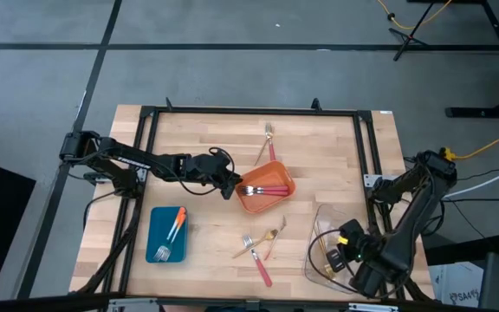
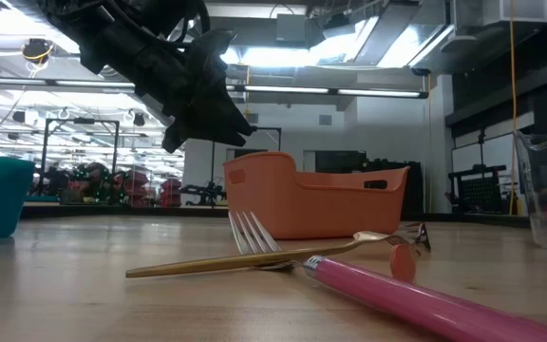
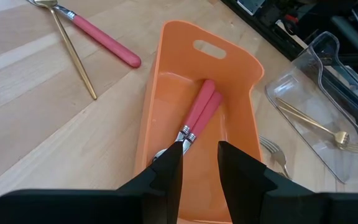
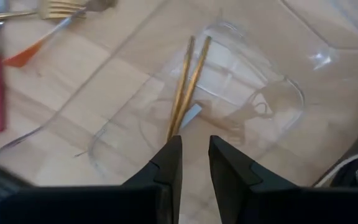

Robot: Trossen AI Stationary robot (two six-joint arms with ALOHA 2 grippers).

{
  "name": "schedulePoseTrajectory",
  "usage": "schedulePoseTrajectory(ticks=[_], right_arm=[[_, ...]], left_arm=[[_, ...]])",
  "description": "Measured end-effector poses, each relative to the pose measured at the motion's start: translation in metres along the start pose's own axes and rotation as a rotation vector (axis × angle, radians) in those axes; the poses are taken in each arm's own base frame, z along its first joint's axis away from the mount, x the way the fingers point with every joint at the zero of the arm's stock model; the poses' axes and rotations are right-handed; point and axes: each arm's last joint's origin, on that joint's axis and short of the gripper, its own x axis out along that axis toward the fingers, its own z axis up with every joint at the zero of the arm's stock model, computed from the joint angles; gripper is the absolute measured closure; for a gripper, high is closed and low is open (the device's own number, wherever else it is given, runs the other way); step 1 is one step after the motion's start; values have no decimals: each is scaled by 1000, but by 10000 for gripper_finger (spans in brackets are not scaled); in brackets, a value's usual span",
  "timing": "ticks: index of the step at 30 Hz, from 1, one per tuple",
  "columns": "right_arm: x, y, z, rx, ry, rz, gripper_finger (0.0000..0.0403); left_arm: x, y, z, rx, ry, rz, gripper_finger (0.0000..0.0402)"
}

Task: Sort silverware by color (type)
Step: Put the orange fork into the blue bin

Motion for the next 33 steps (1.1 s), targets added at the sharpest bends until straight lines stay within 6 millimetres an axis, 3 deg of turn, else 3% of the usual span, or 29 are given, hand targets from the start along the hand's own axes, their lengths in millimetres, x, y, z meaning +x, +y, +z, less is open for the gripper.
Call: schedulePoseTrajectory(ticks=[8, 13, 33], right_arm=[[-23, 6, 10, -112, -130, 68, 333], [-28, 9, 16, -174, -189, 90, 333], [-6, 34, 76, -690, -103, -37, 333]], left_arm=[[0, 0, 0, 0, 0, 0, 308], [0, 0, 0, 0, 0, 0, 308], [0, 0, 0, 0, 0, 0, 308]])
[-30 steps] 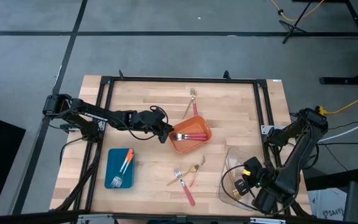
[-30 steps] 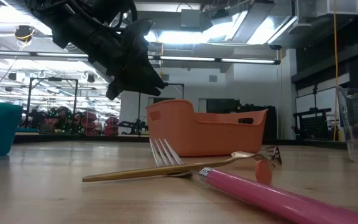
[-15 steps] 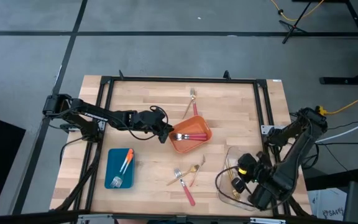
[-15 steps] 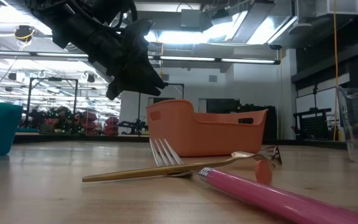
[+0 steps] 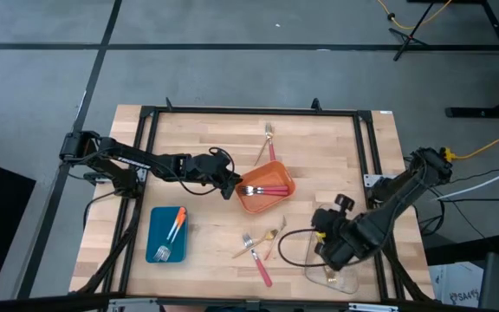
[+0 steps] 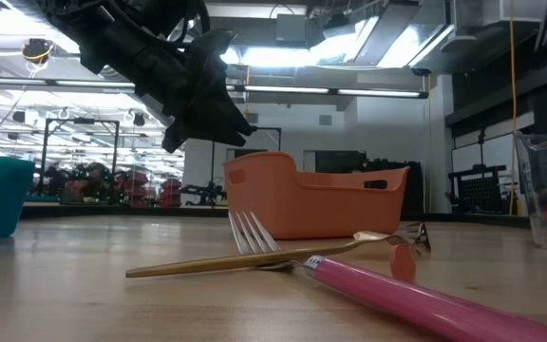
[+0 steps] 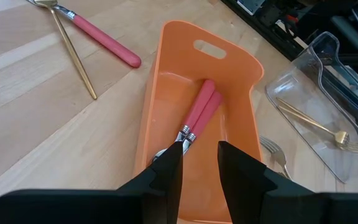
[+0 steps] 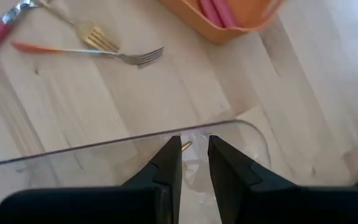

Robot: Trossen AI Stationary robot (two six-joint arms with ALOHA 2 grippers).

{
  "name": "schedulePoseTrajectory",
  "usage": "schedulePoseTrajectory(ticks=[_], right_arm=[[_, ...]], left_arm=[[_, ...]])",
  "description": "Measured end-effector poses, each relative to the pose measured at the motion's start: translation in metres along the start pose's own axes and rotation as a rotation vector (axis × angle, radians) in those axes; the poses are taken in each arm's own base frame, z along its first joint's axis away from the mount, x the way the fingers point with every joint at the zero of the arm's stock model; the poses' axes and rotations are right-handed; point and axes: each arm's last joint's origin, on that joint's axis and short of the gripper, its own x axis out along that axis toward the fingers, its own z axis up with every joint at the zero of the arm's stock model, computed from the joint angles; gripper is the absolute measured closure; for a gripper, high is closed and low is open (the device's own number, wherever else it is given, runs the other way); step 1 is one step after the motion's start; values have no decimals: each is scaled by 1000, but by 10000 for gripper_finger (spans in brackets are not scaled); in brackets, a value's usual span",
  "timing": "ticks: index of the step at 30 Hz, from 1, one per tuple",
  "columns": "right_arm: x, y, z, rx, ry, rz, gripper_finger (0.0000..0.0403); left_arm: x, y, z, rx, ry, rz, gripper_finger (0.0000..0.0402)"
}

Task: Sort silverware by color (type)
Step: Put the orange fork into the blue bin

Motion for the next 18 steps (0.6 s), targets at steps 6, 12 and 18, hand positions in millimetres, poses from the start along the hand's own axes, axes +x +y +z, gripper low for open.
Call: schedulePoseTrajectory(ticks=[6, 12, 18], right_arm=[[8, -5, 17, -145, 21, 29, 333], [15, -9, 33, -320, 15, 75, 333], [21, -12, 49, -543, 0, 175, 333]], left_arm=[[0, 0, 0, 0, 0, 0, 308], [0, 0, 0, 0, 0, 0, 308], [0, 0, 0, -3, 0, 0, 308]])
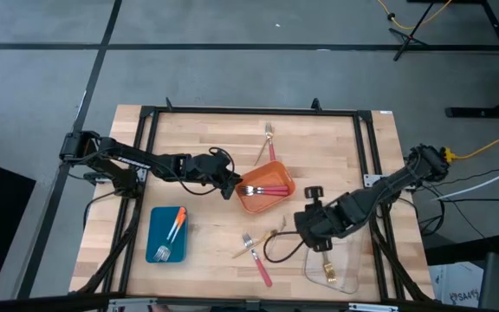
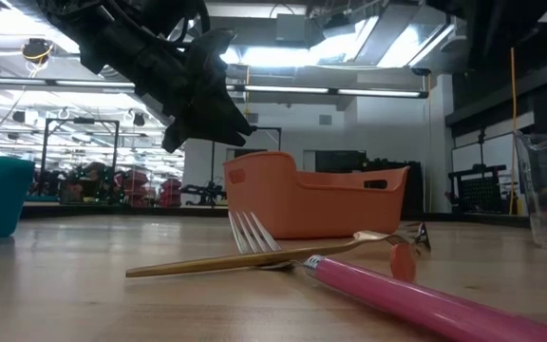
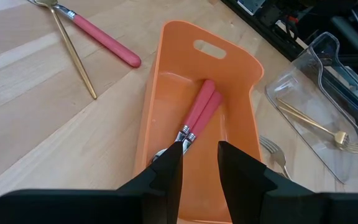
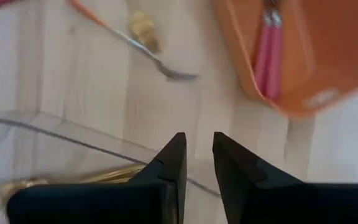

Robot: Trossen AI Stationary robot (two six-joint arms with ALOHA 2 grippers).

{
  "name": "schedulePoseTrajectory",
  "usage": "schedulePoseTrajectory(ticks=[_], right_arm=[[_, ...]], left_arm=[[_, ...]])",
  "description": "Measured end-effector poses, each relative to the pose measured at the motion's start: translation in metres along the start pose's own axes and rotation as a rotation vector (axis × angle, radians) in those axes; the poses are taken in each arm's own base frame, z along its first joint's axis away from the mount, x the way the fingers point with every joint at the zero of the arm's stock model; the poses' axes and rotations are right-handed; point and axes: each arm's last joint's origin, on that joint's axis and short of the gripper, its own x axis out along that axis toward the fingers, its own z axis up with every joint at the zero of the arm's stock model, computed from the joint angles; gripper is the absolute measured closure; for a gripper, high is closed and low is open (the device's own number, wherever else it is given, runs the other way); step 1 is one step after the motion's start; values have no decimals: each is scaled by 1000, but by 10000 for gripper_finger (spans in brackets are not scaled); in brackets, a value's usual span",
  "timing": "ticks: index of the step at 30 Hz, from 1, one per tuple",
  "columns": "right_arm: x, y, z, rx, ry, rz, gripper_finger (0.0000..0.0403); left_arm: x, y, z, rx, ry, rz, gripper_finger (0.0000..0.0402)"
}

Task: Sort silverware by color (type)
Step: Put the orange fork into the blue bin

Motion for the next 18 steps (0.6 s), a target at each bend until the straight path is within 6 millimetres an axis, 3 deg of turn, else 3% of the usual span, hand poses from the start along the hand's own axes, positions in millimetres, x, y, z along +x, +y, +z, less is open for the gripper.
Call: schedulePoseTrajectory(ticks=[8, 18], right_arm=[[4, -13, 14, -276, -69, 113, 333], [19, -34, 28, -308, -125, 102, 333]], left_arm=[[0, 0, 0, 1, 0, 0, 308], [0, 0, 0, 3, 0, 0, 308]])
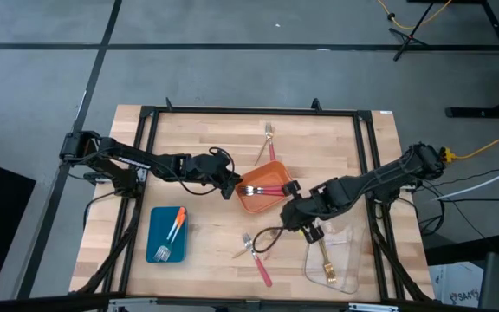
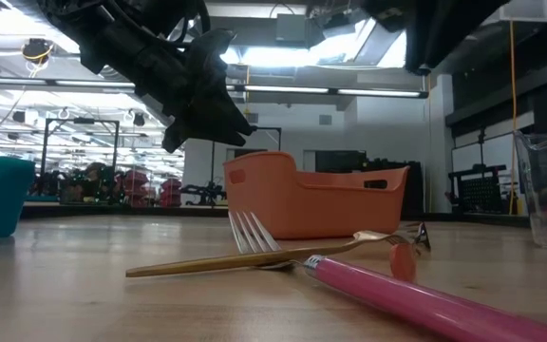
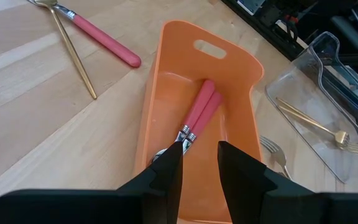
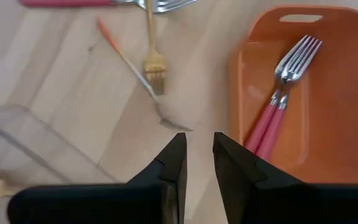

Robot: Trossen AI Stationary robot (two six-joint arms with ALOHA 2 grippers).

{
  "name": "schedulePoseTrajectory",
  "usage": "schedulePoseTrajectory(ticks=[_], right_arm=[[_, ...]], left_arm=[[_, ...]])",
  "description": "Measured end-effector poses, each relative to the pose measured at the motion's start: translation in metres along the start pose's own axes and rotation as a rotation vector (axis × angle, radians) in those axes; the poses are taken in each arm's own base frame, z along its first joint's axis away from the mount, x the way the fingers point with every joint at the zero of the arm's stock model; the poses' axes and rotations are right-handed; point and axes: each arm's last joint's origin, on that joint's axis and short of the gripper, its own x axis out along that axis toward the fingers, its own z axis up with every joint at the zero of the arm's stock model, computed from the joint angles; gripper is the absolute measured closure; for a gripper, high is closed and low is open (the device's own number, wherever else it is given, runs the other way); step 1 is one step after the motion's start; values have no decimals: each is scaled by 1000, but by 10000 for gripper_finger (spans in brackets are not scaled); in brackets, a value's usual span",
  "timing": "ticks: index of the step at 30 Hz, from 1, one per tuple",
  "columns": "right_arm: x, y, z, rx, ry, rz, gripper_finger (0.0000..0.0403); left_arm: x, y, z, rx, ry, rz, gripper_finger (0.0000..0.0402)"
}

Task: Sort silverware by color (type)
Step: Put the orange fork into the blue bin

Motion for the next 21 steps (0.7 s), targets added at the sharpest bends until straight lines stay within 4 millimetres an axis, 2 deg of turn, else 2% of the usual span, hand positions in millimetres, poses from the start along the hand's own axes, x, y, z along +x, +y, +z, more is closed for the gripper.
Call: schedulePoseTrajectory(ticks=[11, 21], right_arm=[[49, -2, 1, -130, -53, 73, 333], [88, 0, 4, -146, -28, 235, 333]], left_arm=[[0, 0, 0, 0, 0, 0, 308], [0, 0, 0, 0, -8, 9, 308]])
